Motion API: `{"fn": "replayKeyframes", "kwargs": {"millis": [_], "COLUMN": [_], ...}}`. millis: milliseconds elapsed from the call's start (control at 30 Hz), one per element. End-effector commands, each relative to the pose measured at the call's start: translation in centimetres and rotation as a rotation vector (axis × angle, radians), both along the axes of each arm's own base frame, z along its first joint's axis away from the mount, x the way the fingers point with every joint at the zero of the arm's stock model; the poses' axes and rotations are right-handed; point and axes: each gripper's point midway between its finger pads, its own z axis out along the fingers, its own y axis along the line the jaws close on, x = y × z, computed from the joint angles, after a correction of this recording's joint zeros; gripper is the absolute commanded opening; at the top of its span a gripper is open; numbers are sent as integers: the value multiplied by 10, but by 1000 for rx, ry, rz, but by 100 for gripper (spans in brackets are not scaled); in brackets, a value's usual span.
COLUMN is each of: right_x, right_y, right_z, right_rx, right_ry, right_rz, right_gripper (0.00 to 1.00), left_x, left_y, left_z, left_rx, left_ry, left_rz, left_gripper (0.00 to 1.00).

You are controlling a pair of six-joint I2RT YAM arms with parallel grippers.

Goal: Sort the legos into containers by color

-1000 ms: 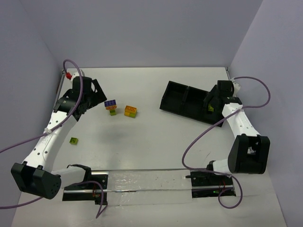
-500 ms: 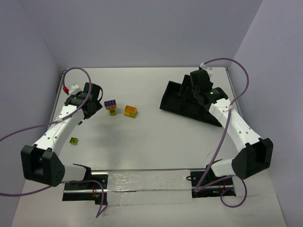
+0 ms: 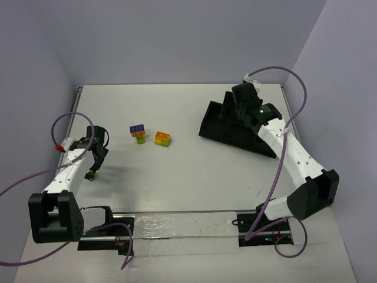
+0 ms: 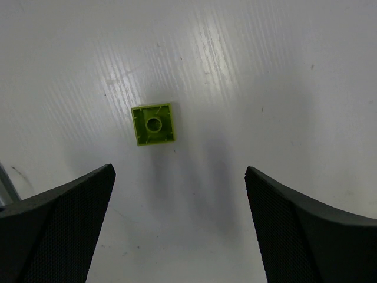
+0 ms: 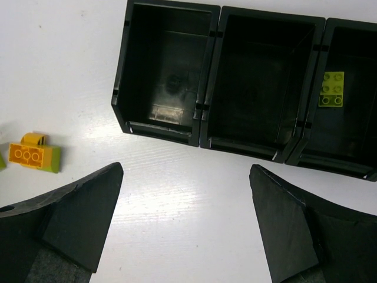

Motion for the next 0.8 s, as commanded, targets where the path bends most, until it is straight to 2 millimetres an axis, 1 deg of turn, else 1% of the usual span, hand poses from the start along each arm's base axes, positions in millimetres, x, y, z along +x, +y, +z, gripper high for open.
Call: {"fn": "replayKeyframes", "kwargs": {"millis": [0,167,200,400,600,767], "right_x": [4,9,9,12,13,13], "right_y": [6,9,10,13,11,11], "right_z": [11,15,13,9,6,3], "right_rx": [-31,-56,-60,-68,-83,-92], "right_ry": [-3,2,8,17,22,29], "right_rz": [11,19,19,24,22,24], "right_gripper": [96,96,96,96,96,96], "left_x": [18,12,14,13,17,16], "left_y": [6,17,16,19,20,22], "left_z": [-4,-16,-16,-36,-43,-47], "left_rx": [-51,-73,-83,-118,-138,-148], "left_ry": [-102,-85,-96,-83,-83,-83], "left_rz": [64,93,90,81,80,96], "left_gripper": [99,99,99,99,99,90]}}
